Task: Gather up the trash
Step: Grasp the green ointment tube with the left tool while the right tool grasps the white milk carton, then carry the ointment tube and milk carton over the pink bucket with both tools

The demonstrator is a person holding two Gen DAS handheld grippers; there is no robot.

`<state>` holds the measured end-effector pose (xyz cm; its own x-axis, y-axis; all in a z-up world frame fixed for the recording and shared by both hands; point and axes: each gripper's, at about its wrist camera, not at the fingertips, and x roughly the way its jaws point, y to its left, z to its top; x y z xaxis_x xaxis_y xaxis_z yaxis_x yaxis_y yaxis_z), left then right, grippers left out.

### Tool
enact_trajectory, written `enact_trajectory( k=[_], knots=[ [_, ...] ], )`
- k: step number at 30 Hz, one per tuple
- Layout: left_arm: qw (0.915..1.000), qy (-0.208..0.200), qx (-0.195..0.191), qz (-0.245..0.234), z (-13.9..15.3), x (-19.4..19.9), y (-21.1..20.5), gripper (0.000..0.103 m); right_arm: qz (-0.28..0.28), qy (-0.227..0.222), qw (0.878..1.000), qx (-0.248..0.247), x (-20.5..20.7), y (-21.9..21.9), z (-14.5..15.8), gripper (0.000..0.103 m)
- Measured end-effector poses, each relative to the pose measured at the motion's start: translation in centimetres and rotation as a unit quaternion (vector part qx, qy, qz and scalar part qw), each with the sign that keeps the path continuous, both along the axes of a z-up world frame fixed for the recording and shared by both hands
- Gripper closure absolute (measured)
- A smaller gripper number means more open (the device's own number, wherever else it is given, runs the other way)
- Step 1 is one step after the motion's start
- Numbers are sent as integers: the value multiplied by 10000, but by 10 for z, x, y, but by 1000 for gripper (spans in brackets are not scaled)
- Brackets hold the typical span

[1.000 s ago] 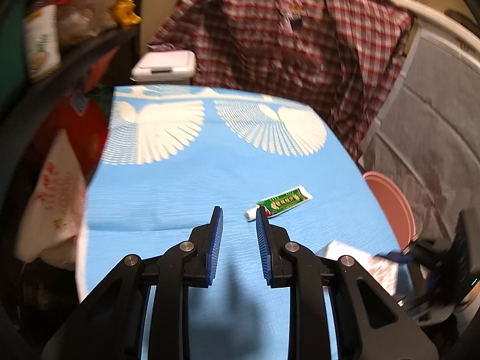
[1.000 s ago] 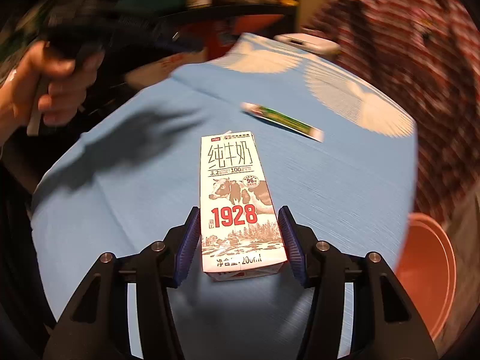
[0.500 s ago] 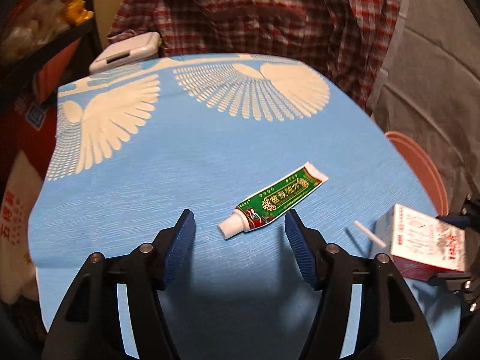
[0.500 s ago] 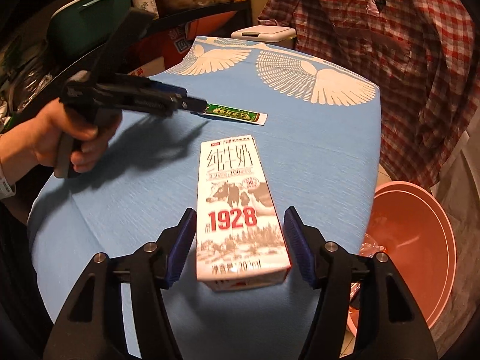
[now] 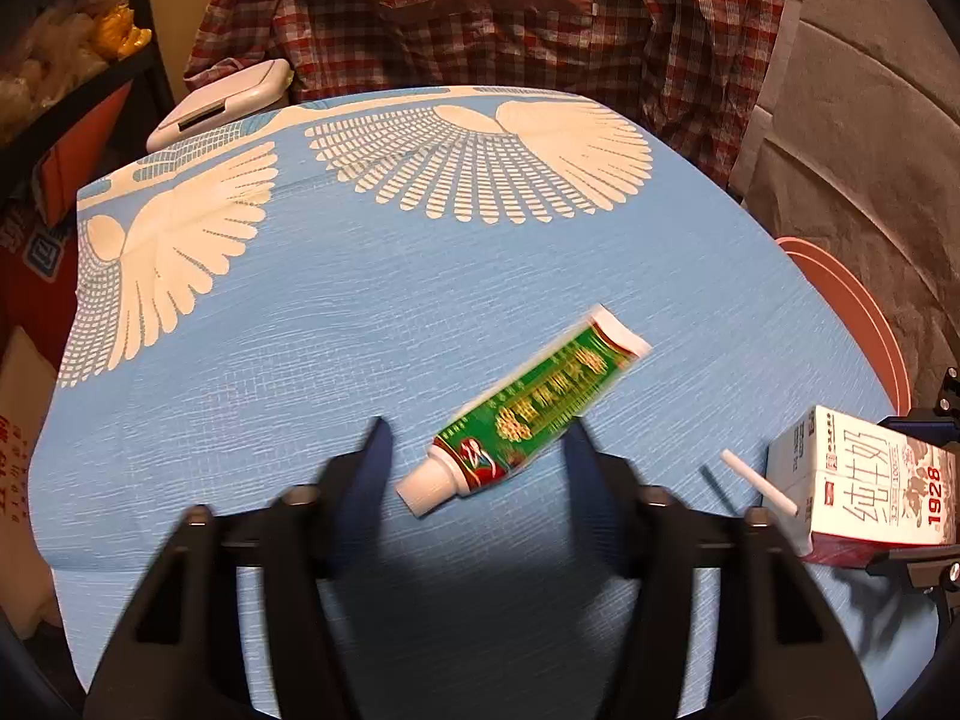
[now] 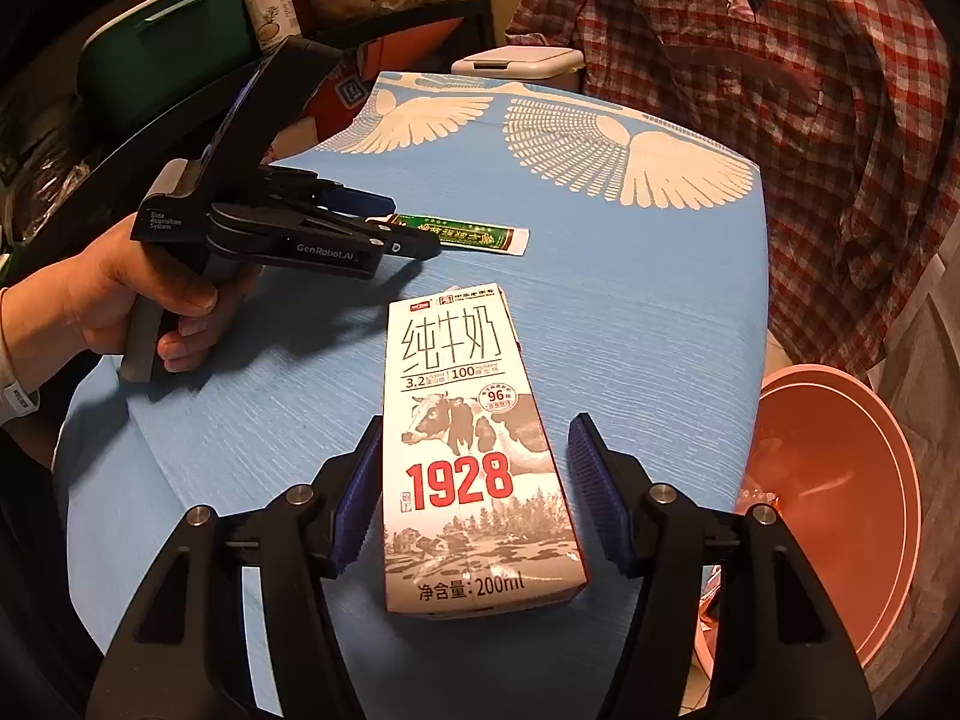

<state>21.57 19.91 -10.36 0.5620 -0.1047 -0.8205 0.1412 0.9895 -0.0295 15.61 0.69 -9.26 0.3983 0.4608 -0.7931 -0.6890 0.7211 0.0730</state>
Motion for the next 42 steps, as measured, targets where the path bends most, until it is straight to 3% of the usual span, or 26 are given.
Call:
enact_trajectory(
  k=[3, 11, 18, 23, 24, 25, 30, 42],
  knots=[
    [9999, 61, 60, 127, 3, -2, 7, 80, -113, -95, 9999, -47, 2, 1, 1, 49],
    [9993, 51, 132, 337, 5, -10, 18, 79, -416, -110, 9990, -105, 9, 7, 3, 51],
    [9991, 35, 149, 397, 3, -1, 14, 66, -500, -91, 9987, -104, 10, 13, 5, 51],
    [9989, 45, 219, 419, 0, 4, 10, 66, -564, -92, 9983, -95, 10, 8, 6, 51],
    [9989, 54, 198, 430, 0, 5, 11, 67, -569, -91, 9983, -101, 10, 8, 6, 51],
    [9988, 55, 197, 448, 0, 5, 12, 74, -583, -94, 9982, -100, 11, 7, 6, 52],
    [9984, 75, 203, 518, 4, 3, 13, 75, -681, -151, 9976, -23, 10, 1, 12, 53],
    [9962, -184, 170, 828, 43, -30, 11, 75, -1048, -476, 9926, 382, 0, -17, 46, 54]
  ],
)
